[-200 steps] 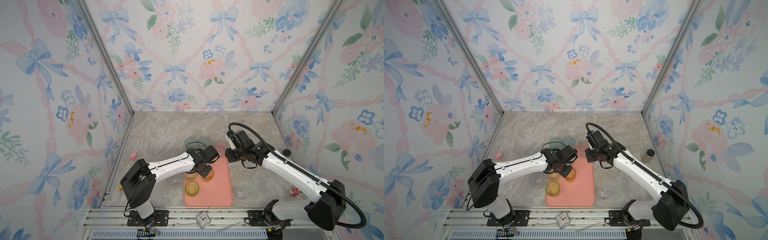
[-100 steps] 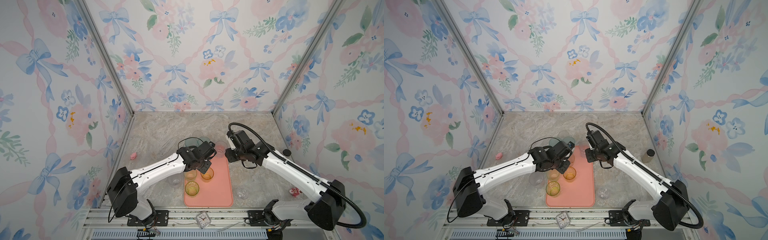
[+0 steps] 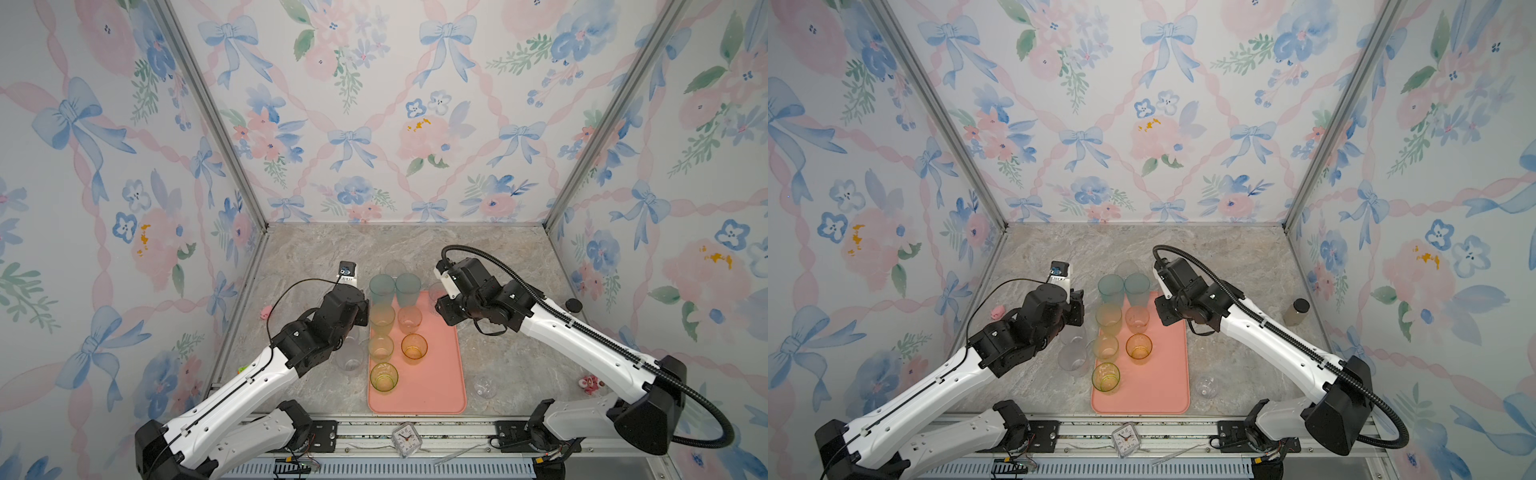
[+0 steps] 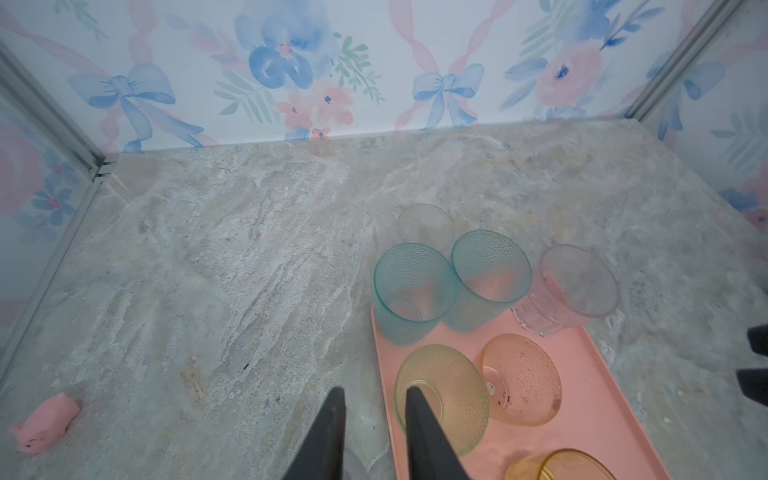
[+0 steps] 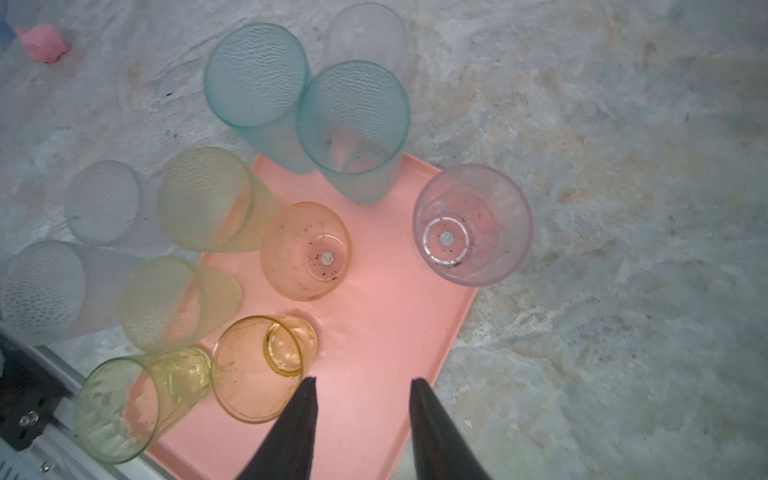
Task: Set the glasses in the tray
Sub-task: 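Withdraw the left gripper from the tray toward the table edge, then reach the right gripper across to the frosted cups beside the tray's near end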
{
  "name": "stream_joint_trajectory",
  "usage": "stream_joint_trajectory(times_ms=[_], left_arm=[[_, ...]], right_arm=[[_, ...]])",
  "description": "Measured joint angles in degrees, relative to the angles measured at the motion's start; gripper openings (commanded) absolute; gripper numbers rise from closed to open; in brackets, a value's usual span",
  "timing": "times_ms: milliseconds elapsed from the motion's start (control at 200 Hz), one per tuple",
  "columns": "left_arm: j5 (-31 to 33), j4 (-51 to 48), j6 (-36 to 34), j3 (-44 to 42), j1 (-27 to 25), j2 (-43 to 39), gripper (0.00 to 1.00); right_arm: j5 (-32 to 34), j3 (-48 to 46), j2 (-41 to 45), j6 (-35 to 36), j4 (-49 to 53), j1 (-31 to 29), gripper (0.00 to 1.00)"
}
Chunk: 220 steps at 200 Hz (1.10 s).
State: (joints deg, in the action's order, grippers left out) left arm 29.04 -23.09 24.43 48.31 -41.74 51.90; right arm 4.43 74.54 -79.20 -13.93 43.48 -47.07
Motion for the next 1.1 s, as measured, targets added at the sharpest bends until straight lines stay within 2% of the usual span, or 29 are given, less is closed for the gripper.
stream_joint_trajectory(times_ms=[250, 435, 610, 1100], left_arm=[[9.09, 2.62, 2.03, -4.74, 1.7, -11.63, 0.32], [13.62, 3.69, 2.89, -7.78, 1.79, -21.33, 0.32], [15.15, 3.61, 2.86, -7.91, 1.79, -24.46, 0.32], [18.34, 2.25, 2.12, -7.91, 1.79, -28.26, 0.31]], right_arm=[[-3.72, 9.88, -11.15, 2.14, -1.22, -9.68, 0.32], [-6.29, 16.39, -21.77, 3.1, -1.64, -13.11, 0.3], [-7.8, 23.34, -29.68, 4.17, -0.72, -14.62, 0.26], [-8.31, 25.03, -31.3, 4.55, 2.58, -18.82, 0.24]])
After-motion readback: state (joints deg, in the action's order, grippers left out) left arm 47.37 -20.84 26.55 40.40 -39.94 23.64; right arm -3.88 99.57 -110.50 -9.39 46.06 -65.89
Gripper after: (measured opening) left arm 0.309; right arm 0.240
